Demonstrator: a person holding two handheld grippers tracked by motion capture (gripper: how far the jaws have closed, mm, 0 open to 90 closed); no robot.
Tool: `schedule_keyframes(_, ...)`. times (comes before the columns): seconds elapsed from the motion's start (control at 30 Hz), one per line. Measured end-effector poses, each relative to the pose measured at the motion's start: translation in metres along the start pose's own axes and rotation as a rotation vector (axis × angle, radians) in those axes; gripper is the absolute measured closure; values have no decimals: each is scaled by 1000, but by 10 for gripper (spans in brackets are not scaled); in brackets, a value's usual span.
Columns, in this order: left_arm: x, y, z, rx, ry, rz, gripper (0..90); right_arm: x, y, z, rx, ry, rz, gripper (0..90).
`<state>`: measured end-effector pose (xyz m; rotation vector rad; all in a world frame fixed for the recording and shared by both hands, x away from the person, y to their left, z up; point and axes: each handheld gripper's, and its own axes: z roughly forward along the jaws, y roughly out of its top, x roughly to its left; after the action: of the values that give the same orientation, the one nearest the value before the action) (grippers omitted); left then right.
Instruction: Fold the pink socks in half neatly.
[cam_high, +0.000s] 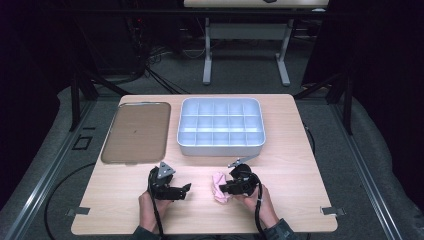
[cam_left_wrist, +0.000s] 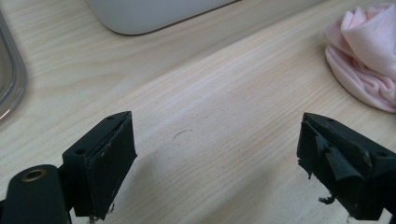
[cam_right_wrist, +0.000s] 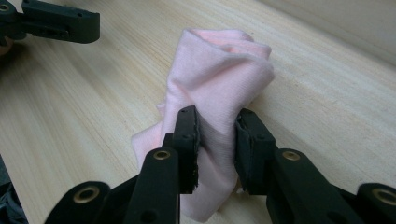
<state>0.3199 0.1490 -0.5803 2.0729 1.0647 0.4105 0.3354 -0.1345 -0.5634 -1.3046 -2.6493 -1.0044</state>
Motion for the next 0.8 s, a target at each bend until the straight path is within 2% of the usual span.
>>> schedule_keyframes(0.23, 1, -5, 1, -1, 8, -9, 114, 1, 0, 0, -8, -8, -29, 741)
schedule_keyframes(0.3, 1, -6, 1, -5, 11, -7, 114, 4, -1, -1, -8, -26, -45, 760)
schedule_keyframes(0.33, 1, -7, 2, -2, 11, -10, 114, 5, 0, -5, 36, -71, -65, 766)
schedule_keyframes(0.37, 2, -8, 3, 6, 6, -13, 114, 5, 0, -6, 50, -67, -77, 768)
schedule_keyframes(0.4, 2, -8, 4, 8, 5, -17, 113, 5, -1, -5, 29, -67, -70, 769)
schedule_keyframes(0.43, 1, -9, 4, 5, 10, -12, 111, 4, -1, -6, 39, -76, -76, 769)
schedule_keyframes(0.47, 1, -9, 4, 6, 12, -6, 112, 2, -2, -1, -20, -16, -55, 770)
schedule_keyframes(0.67, -1, -8, 6, 3, 26, -1, 118, -2, -5, -2, -36, 6, -64, 771)
schedule_keyframes(0.8, -3, -7, 8, 17, 47, 25, 114, -2, -7, -3, -47, 8, -77, 779)
